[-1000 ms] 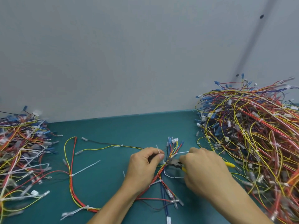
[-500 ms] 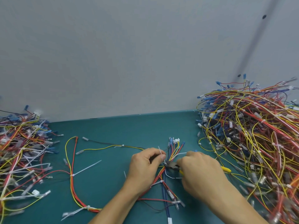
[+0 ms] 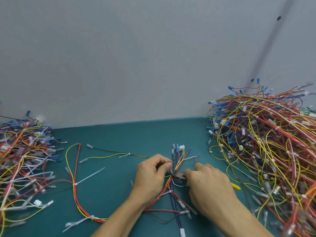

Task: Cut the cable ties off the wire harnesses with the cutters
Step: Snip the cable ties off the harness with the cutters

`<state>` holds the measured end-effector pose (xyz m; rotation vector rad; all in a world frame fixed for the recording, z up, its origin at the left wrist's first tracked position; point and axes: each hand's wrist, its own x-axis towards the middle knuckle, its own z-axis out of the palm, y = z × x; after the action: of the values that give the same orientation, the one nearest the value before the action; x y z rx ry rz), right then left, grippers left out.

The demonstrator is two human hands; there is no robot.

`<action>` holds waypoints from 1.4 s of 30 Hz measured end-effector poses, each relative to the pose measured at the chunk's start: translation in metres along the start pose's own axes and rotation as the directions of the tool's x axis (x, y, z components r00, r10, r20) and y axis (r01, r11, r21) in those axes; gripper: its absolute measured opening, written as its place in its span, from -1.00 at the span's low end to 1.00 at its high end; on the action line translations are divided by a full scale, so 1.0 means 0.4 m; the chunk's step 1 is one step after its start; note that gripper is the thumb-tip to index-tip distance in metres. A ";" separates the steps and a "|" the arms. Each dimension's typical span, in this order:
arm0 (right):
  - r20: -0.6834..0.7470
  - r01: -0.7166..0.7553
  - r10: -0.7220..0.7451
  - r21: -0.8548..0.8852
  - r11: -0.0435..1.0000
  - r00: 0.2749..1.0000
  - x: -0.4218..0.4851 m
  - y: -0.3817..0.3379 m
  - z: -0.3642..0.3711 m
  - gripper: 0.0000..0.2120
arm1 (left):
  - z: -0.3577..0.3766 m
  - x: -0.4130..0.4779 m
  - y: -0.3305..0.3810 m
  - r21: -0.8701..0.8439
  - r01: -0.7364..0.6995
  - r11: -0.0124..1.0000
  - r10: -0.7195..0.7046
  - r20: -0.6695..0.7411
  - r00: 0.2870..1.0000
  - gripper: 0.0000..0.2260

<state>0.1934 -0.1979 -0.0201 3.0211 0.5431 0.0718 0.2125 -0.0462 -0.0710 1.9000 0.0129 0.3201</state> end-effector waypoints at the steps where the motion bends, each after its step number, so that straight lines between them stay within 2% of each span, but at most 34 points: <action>1: 0.001 -0.003 0.003 0.004 1.000 1.000 -0.001 0.002 0.001 -0.78 | 0.000 0.001 -0.001 0.004 -0.005 1.000 0.005 0.004 1.000 -0.72; 10: 0.036 0.023 -0.023 -0.013 1.000 0.999 0.006 0.004 0.007 -0.80 | 0.002 0.002 -0.008 0.050 -0.039 0.998 0.039 0.000 0.999 -0.73; 14: 0.067 0.023 -0.023 -0.004 1.000 0.997 0.005 0.002 0.013 -0.80 | 0.000 0.004 -0.009 0.020 -0.026 0.999 0.026 -0.006 1.000 -0.76; 18: 0.066 -0.023 0.017 0.090 0.996 0.998 0.003 0.014 0.002 -0.86 | -0.005 0.008 0.008 -0.157 0.064 0.986 -0.069 -0.032 0.997 -0.77; 21: 0.037 -0.029 0.022 0.203 0.979 0.999 -0.002 0.031 -0.013 -0.93 | -0.027 0.017 0.035 -0.353 0.158 0.922 -0.179 -0.027 0.983 -0.81; 23: 0.030 -0.011 0.005 0.217 0.976 1.000 -0.011 0.037 -0.021 -0.87 | -0.060 0.018 0.055 -0.387 0.176 0.905 -0.199 -0.020 0.980 -0.79; 26: 0.032 0.006 -0.012 0.184 0.983 0.999 -0.031 0.037 -0.032 -0.75 | -0.122 0.003 0.076 -0.309 0.155 0.938 -0.175 -0.038 0.984 -0.80; 30: 0.038 0.021 -0.027 0.146 0.989 0.999 -0.052 0.021 -0.040 -0.71 | -0.165 -0.037 0.094 -0.243 0.101 0.965 -0.113 -0.034 0.993 -0.79; 32: 0.071 0.015 -0.026 0.153 0.988 0.997 -0.057 0.012 -0.042 -0.66 | -0.162 -0.056 0.101 -0.125 0.012 0.992 -0.013 -0.005 1.000 -0.76; 34: 0.096 0.001 -0.020 0.201 0.980 0.995 -0.059 0.000 -0.037 -0.73 | -0.155 -0.069 0.104 0.050 -0.105 0.993 0.103 0.046 0.994 -0.76; 36: 0.117 -0.050 0.019 0.273 0.961 0.993 -0.062 -0.011 -0.026 -0.84 | -0.151 -0.078 0.107 0.184 -0.243 0.952 0.220 0.137 0.966 -0.75; 39: 0.109 -0.109 0.079 0.309 0.945 0.991 -0.060 -0.018 0.003 -0.81 | -0.138 -0.089 0.096 0.330 -0.449 0.830 0.348 0.322 0.880 -0.76; 42: 0.074 -0.108 0.089 0.313 0.944 0.993 -0.055 -0.019 0.019 -0.84 | -0.118 -0.102 0.073 0.406 -0.435 0.804 0.265 0.410 0.873 -0.85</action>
<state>0.1707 -0.1989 -0.0289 3.3490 0.4351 -0.1101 0.1582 -0.0196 -0.0379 2.4466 -0.5530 0.2545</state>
